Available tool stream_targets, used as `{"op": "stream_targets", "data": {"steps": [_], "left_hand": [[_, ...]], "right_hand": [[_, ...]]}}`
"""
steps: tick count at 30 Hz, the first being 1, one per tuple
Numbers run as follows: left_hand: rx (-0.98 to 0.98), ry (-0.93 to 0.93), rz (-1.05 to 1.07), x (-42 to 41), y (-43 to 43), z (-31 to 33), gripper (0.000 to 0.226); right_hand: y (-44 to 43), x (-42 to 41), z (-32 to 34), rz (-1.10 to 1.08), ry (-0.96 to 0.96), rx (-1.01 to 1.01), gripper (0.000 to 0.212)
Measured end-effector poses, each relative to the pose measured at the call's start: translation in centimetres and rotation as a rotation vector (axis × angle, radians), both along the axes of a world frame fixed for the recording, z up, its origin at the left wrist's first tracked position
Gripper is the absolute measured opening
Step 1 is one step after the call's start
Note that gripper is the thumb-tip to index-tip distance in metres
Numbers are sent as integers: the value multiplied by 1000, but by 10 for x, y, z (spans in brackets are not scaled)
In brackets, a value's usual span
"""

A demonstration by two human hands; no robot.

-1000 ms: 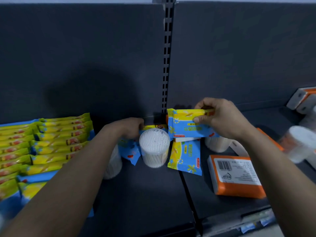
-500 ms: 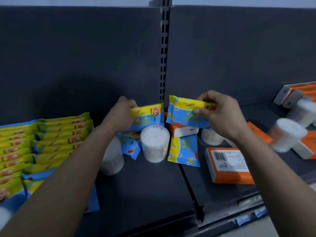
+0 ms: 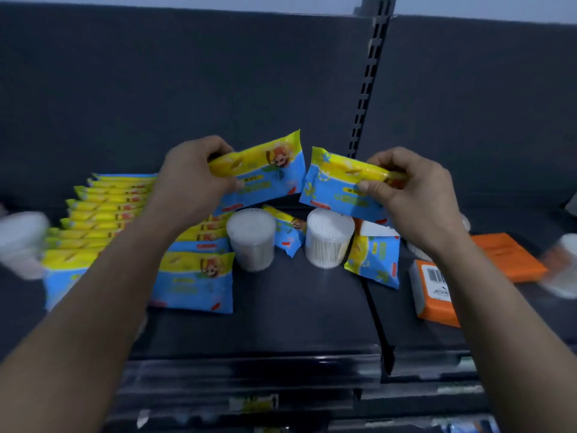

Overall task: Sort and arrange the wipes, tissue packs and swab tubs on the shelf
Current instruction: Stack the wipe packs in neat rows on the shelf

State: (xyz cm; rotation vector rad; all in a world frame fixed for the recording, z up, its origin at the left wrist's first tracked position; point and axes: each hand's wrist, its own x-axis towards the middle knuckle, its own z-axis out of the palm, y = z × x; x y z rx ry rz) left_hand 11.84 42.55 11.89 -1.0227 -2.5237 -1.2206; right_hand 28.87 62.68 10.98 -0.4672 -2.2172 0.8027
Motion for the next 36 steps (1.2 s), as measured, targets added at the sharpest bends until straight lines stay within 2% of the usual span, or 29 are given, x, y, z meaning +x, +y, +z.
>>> {"op": "stream_targets", "data": {"steps": [10, 17, 22, 28, 36], "left_hand": [[-41, 42, 370, 69, -133, 3, 23], [12, -50, 501, 89, -200, -5, 22], [42, -100, 390, 79, -199, -19, 24], [50, -144, 102, 54, -174, -30, 24], [-26, -52, -223, 40, -141, -37, 23]], "right_hand": [[-78, -22, -9, 370, 16, -14, 17], [-131, -41, -16, 464, 20, -17, 18], [-143, -51, -17, 317, 10, 71, 17], [-151, -47, -21, 57, 16, 47, 14], [-167, -21, -23, -176, 10, 6, 17]]}}
